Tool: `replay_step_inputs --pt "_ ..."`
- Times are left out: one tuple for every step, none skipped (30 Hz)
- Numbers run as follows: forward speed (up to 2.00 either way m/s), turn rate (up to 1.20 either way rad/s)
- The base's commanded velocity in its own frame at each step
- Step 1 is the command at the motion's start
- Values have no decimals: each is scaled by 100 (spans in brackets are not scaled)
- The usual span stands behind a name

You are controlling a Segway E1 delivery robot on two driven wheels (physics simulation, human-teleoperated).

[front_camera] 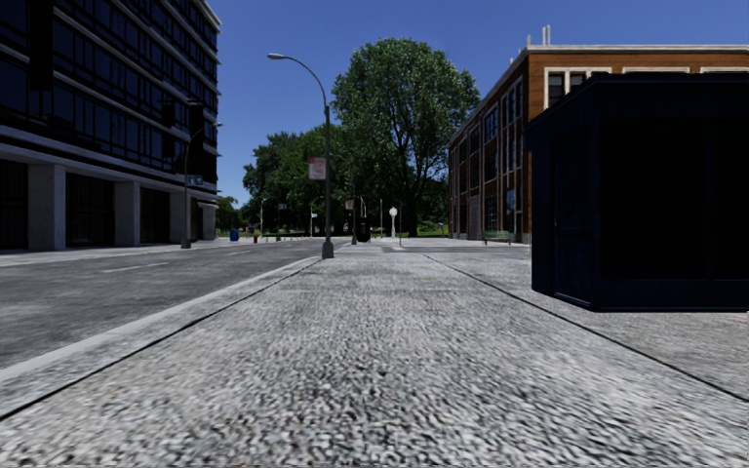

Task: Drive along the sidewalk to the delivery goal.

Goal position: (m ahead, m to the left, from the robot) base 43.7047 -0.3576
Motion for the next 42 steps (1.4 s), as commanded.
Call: replay_step_inputs --pt "200 0" --pt "200 0" --pt "200 0" --pt "200 0" --pt "200 0" --pt "200 0" --pt "200 0" --pt "200 0" --pt "200 0" --pt "200 0" --pt "200 0" --pt "200 0" --pt "200 0" --pt "200 0" --pt "200 0" --pt "200 0" --pt "200 0" --pt "200 0" --pt "200 0" --pt "200 0" --pt "200 0" --pt "200 0" --pt "200 0" --pt "200 0" --pt "200 0" --pt "200 0" --pt "200 0" --pt "200 0" --pt "200 0" --pt "200 0" --pt "200 0" --pt "200 0" --pt "200 0" --pt "200 0" --pt "200 0" --pt "200 0" --pt "200 0" --pt "200 0" --pt "200 0" --pt "200 0" --pt "200 0" --pt "200 0"
